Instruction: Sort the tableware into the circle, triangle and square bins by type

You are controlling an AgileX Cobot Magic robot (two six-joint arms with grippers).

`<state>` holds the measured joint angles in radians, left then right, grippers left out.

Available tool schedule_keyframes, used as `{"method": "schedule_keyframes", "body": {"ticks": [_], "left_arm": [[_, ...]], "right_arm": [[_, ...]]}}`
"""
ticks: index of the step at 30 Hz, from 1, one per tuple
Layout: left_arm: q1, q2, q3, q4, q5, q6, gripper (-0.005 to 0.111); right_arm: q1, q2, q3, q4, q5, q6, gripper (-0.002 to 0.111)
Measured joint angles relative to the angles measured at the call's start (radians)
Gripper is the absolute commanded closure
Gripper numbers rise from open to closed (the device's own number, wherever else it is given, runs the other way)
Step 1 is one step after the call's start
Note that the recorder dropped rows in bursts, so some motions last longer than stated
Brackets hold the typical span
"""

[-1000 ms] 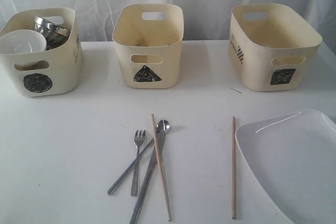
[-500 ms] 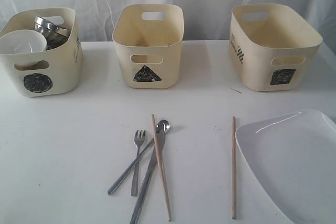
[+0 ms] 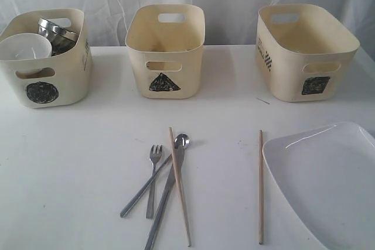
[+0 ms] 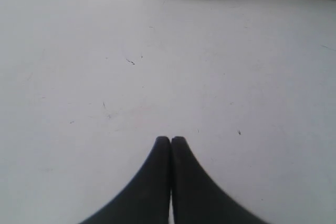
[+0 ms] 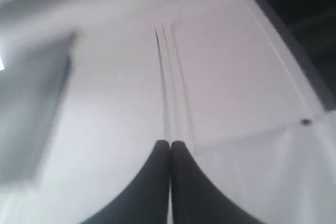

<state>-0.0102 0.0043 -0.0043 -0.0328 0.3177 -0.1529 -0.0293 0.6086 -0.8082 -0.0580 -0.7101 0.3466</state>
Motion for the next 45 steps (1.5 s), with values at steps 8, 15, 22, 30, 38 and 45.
{"method": "schedule_keyframes", "body": {"ticks": [8,15,22,30,38,45], "left_arm": [[0.000,0.000,0.000,-0.001,0.000,0.000,0.107],[0.000,0.000,0.000,-0.001,0.000,0.000,0.107],[0.000,0.000,0.000,-0.001,0.000,0.000,0.107],[0.000,0.000,0.000,-0.001,0.000,0.000,0.107],[0.000,0.000,0.000,-0.001,0.000,0.000,0.107],[0.000,0.000,0.000,-0.001,0.000,0.000,0.107]], "right_arm": [[-0.063,0.679,-0.319,-0.219,1.232,-0.669,0.108],[-0.094,0.883,-0.346,-0.442,1.649,-0.153,0.108],[0.183,0.877,-0.346,-0.036,1.718,-0.203,0.108],[0.661,1.013,-0.347,0.015,1.520,0.009,0.108],[0.726,1.157,-0.347,0.017,1.449,0.027,0.098],[0.727,1.208,-0.347,0.109,1.378,0.002,0.065]]}}
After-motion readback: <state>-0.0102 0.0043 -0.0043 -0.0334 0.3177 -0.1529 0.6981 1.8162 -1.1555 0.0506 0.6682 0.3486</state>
